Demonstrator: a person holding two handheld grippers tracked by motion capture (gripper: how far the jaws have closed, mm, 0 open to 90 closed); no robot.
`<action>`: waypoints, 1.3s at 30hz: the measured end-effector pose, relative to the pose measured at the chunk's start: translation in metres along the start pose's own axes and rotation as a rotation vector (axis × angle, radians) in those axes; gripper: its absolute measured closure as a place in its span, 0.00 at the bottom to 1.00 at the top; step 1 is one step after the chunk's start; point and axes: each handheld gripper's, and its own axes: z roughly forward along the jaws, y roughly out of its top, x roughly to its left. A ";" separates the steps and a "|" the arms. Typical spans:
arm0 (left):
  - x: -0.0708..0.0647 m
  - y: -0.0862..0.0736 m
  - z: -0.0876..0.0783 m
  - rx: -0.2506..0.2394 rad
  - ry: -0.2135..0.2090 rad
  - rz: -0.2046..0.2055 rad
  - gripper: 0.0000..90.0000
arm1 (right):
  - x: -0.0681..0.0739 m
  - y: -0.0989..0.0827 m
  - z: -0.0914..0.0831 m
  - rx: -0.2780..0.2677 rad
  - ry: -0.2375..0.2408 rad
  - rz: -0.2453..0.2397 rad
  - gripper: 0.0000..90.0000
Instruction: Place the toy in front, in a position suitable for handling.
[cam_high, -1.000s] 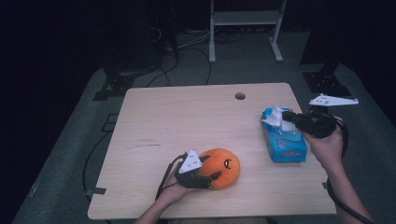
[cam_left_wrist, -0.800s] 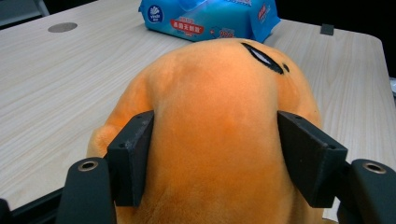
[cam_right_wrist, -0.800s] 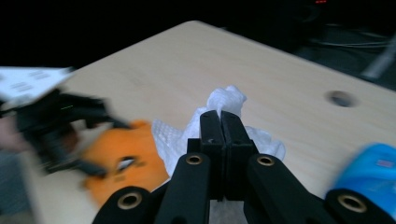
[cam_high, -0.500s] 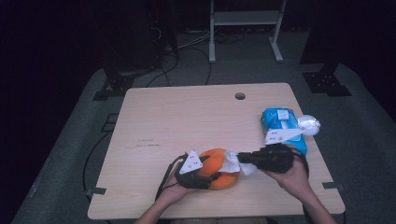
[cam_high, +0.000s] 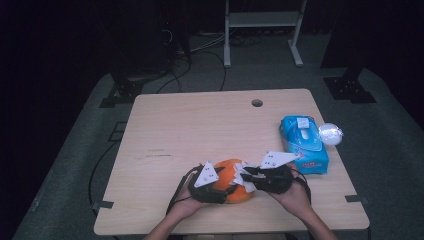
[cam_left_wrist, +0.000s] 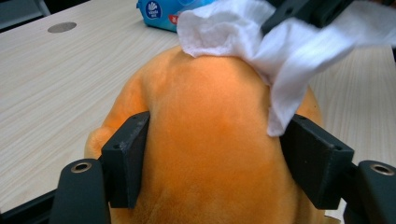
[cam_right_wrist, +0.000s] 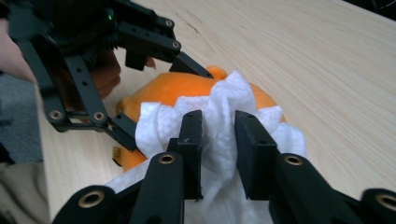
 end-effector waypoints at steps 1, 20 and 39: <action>0.000 0.000 0.000 0.003 -0.002 0.006 0.31 | 0.000 -0.001 0.002 0.007 -0.005 -0.008 0.79; 0.015 0.003 -0.011 0.022 -0.058 -0.013 0.38 | -0.022 -0.024 -0.006 0.033 -0.027 0.095 0.96; 0.021 -0.002 -0.008 0.015 -0.028 -0.069 0.36 | 0.008 -0.017 -0.001 0.028 0.044 0.005 0.97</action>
